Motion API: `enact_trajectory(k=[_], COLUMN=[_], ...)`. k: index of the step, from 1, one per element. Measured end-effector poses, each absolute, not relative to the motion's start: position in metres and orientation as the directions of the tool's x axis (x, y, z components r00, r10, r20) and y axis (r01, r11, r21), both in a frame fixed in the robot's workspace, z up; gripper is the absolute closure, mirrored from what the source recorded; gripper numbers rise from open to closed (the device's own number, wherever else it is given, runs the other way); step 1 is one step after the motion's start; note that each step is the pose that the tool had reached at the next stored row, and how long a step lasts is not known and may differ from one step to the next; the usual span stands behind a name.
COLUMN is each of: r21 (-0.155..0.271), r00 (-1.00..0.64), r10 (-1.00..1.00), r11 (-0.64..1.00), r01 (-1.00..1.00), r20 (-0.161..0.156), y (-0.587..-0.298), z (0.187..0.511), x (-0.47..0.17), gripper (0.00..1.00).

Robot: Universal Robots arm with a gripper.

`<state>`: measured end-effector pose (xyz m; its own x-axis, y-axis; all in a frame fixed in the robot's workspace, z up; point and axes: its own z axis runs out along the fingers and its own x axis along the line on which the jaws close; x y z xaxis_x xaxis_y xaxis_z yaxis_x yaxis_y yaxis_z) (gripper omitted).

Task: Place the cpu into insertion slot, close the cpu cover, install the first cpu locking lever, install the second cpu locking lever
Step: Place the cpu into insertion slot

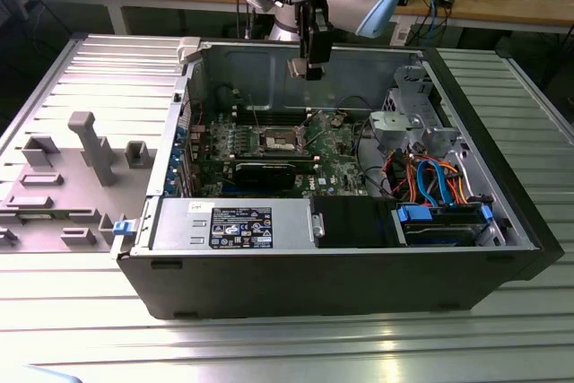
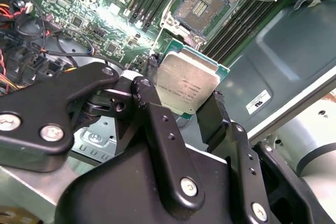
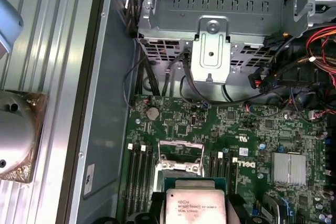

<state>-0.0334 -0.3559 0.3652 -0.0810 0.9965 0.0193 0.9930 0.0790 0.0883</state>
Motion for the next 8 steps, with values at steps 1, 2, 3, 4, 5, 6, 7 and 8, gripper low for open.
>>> enact_trajectory(k=[1,2,3,4,5,6,7,8], r21=[0.088,0.088,0.088,0.088,0.088,0.088,0.088,0.088], r00=[-0.073,-0.066,-0.061,-0.059,-0.059,-0.059,-0.059,-0.059], r10=[0.997,0.998,0.998,0.998,0.998,0.998,0.998,0.998], r11=[0.071,0.064,0.059,0.057,0.057,0.057,0.057,0.057], r01=[0.994,0.994,0.994,0.994,0.994,0.994,0.994,0.994], r20=[0.019,0.019,0.019,0.019,0.019,0.019,0.019,0.019], y=[-0.3559,-0.3559,-0.3559,-0.3559,-0.3559,-0.3559,-0.3559,-0.3559], z=[0.3651,0.3651,0.3652,0.3651,0.3651,0.3651,0.3651,0.3651], x=[-0.0334,-0.0334,-0.0334,-0.0334,-0.0334,-0.0334,-0.0334,-0.0334], gripper=[0.45,0.45,0.45,0.45,0.45,0.45,0.45,0.45])
